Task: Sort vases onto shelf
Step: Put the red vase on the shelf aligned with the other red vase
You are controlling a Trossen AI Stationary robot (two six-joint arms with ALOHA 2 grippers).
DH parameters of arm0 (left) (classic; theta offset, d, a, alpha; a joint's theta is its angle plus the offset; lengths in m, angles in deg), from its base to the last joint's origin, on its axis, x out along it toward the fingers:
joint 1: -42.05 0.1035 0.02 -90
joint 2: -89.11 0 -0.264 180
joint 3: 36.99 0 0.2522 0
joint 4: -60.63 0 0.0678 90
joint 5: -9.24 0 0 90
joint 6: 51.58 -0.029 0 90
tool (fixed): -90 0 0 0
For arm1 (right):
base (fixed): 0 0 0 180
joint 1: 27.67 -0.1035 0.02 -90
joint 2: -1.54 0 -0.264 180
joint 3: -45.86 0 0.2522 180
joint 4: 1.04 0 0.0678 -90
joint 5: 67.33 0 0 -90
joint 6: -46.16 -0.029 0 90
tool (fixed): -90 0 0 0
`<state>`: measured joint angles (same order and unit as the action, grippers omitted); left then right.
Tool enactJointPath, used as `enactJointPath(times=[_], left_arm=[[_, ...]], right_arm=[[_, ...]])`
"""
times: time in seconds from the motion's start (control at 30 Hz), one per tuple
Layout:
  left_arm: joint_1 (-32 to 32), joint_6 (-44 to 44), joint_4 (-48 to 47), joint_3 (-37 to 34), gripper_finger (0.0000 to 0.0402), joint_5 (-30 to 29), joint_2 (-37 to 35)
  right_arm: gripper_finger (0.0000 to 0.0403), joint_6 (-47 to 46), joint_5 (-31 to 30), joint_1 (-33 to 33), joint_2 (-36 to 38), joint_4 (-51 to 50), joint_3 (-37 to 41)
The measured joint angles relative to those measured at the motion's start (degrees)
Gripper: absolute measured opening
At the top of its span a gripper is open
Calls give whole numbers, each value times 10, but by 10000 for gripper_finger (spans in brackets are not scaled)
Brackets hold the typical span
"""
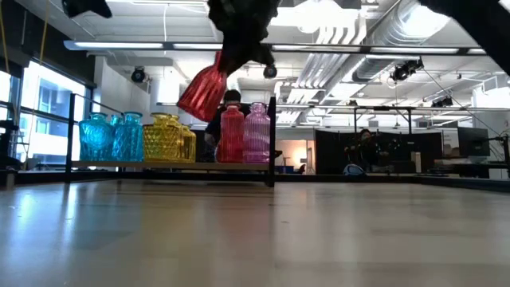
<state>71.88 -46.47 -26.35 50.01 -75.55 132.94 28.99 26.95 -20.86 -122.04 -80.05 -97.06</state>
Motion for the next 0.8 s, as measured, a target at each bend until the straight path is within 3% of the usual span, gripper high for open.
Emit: enactJointPath(times=[0.1,0.23,0.43,0.8], left_arm=[[0,16,55,-45,0,47,0],[-8,62,161,-107,0,95,9],[-54,117,326,-172,0,96,55],[-132,123,442,-177,0,85,223]], right_arm=[[5,46,3,22,-38,-30,-59],[5,69,40,52,-26,-1,-5],[6,120,21,75,-25,-14,-8],[8,167,33,92,-23,-15,-32]])
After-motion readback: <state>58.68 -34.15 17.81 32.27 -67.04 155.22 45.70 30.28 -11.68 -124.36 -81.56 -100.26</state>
